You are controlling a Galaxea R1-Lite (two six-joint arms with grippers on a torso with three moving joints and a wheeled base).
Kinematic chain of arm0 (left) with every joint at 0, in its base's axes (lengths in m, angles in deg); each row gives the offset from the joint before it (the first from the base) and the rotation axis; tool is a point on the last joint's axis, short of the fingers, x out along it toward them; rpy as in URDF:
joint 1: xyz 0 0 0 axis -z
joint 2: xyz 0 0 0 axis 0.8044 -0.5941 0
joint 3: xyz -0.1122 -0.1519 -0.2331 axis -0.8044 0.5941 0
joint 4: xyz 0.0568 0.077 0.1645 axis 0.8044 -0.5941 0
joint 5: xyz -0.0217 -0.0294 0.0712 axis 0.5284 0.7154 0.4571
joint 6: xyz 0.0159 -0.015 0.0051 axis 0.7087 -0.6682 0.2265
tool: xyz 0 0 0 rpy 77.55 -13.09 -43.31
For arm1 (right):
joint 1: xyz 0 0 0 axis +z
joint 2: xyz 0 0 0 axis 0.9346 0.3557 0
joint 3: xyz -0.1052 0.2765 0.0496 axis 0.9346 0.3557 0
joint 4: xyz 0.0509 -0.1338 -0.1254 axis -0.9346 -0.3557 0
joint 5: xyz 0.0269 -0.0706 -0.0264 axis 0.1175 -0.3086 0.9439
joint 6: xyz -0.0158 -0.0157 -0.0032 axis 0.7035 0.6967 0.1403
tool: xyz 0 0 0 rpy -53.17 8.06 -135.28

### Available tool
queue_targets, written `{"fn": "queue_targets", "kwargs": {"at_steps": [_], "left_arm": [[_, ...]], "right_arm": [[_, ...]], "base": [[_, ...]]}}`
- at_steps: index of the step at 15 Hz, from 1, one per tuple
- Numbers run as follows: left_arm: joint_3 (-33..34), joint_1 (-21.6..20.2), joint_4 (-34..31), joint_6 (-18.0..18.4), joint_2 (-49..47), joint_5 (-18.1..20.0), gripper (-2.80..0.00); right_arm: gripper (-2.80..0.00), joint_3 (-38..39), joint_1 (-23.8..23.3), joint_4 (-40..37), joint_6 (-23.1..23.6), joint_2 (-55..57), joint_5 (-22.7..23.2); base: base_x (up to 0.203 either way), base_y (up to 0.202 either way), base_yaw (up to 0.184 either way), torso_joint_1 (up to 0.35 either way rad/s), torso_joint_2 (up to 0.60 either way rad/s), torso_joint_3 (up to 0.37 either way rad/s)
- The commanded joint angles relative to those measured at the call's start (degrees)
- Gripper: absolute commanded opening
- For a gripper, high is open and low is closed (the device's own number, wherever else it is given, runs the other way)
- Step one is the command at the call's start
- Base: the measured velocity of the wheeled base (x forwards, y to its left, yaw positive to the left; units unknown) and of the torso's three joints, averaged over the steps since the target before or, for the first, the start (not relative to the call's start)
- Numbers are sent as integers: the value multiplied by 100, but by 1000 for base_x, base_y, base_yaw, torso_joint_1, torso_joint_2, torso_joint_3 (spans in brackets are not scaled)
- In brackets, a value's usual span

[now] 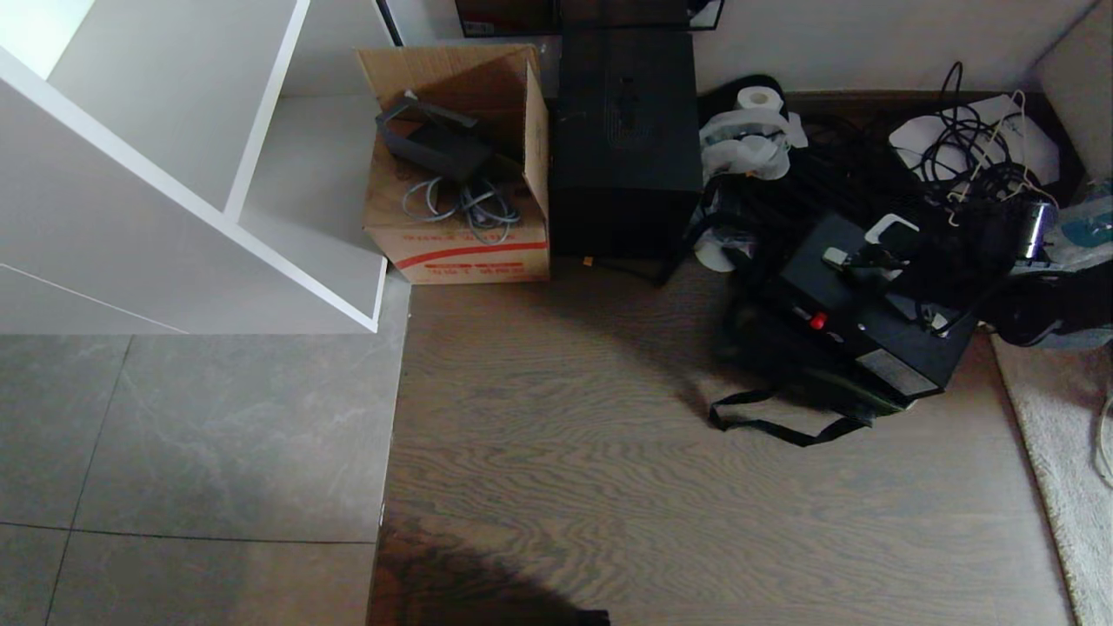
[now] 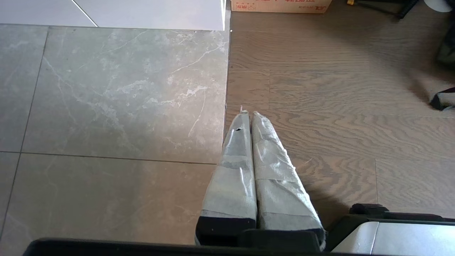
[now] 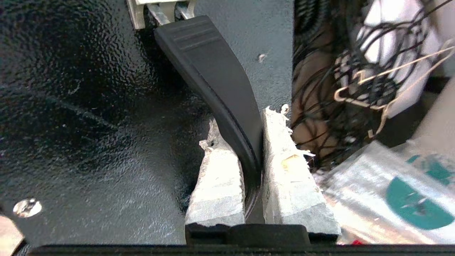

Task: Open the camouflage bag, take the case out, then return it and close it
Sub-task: Place the black box back

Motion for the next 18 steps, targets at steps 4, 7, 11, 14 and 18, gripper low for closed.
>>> {"fn": "queue_targets", "kwargs": {"at_steps": [4,7,11,14,18], "left_arm": [[0,0,1,-1,2,1,-280],[0,0,1,-1,2,1,-280],[0,0,1,-1,2,1,-280],[0,0,1,-1,2,1,-280],[0,0,1,-1,2,-1,-280]], "right_arm": [[-280,-118,-4,141,149,343,285],[-280,-109,-3,252,178,582,525],[-280,-118,5,292,196,839,528],[-280,-127,22,244,203,979,535],[-280,-119,120,226,205,1150,511]], "base": [[0,0,0,0,0,0],[0,0,0,0,0,0],[0,0,0,0,0,0],[0,0,0,0,0,0],[0,0,0,0,0,0]]}}
